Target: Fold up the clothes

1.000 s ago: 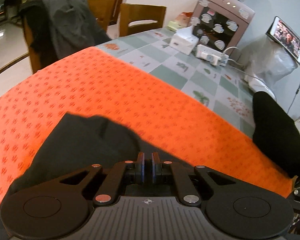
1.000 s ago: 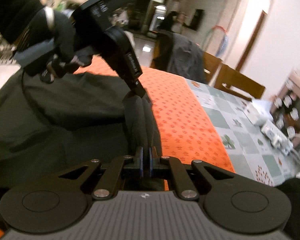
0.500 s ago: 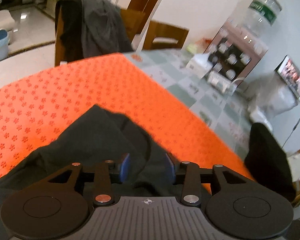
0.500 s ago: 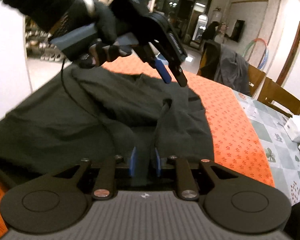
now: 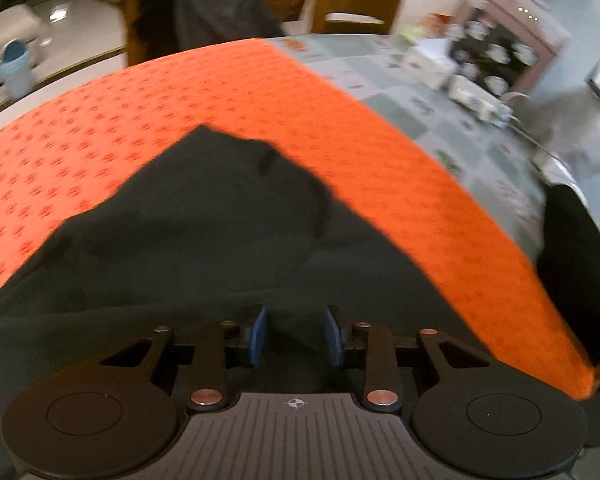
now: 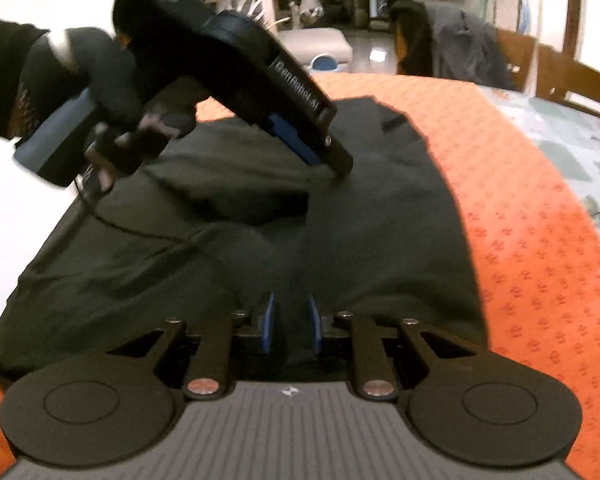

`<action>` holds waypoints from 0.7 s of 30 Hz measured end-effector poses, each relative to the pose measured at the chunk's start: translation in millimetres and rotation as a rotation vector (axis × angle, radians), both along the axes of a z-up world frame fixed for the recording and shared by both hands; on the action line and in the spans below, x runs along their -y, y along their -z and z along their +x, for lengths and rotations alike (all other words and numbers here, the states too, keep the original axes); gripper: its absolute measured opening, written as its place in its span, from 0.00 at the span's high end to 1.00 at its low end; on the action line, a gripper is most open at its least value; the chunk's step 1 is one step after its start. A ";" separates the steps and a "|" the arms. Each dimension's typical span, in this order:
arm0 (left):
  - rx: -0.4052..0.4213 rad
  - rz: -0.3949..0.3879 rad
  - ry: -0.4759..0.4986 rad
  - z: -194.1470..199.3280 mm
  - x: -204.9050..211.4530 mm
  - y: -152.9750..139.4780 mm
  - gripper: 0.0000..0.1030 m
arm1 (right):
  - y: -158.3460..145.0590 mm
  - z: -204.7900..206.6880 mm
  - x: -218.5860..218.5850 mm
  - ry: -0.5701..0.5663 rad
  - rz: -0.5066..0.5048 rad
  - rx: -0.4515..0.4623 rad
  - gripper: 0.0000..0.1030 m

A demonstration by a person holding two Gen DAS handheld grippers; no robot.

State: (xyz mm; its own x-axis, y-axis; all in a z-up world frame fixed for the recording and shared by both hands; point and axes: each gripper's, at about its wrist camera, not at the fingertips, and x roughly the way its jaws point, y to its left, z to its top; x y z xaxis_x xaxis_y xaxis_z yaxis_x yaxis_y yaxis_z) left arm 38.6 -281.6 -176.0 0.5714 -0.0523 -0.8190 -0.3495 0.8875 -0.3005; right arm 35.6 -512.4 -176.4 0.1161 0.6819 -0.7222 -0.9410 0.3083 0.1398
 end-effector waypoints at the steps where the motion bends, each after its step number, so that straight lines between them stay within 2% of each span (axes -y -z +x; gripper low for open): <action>1: 0.007 -0.018 -0.019 -2.4 -5.6 0.5 0.66 | -3.0 0.3 2.5 0.004 0.012 0.000 0.79; 3: 0.032 -0.040 -0.052 -7.5 -13.8 -2.4 0.67 | -10.5 2.4 8.5 0.016 0.042 -0.002 0.79; 7: 0.093 -0.032 -0.083 -22.2 -19.2 -22.7 0.66 | -24.9 5.7 18.7 0.037 0.076 0.017 0.79; 10: 0.135 0.012 -0.076 -37.7 -11.2 -46.1 0.65 | -33.0 11.7 26.5 0.036 0.097 0.024 0.79; 13: 0.156 0.089 -0.049 -60.5 7.5 -66.9 0.62 | -43.9 14.3 41.2 0.014 0.122 0.032 0.79; 16: 0.162 0.163 -0.017 -91.9 28.4 -83.4 0.59 | -53.1 13.0 60.1 -0.018 0.138 0.056 0.79; 21: 0.135 0.209 -0.040 -152.8 64.0 -93.9 0.53 | -65.8 1.3 96.2 -0.068 0.126 0.114 0.72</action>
State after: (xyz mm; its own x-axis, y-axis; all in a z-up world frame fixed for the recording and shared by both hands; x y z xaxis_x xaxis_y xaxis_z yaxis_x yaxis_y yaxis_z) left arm -114.2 -345.6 -82.1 0.6745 0.1353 -0.7258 -0.3547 0.9216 -0.1578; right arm 36.9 -608.6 -110.6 0.1429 0.7751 -0.6155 -0.9711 0.2298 0.0640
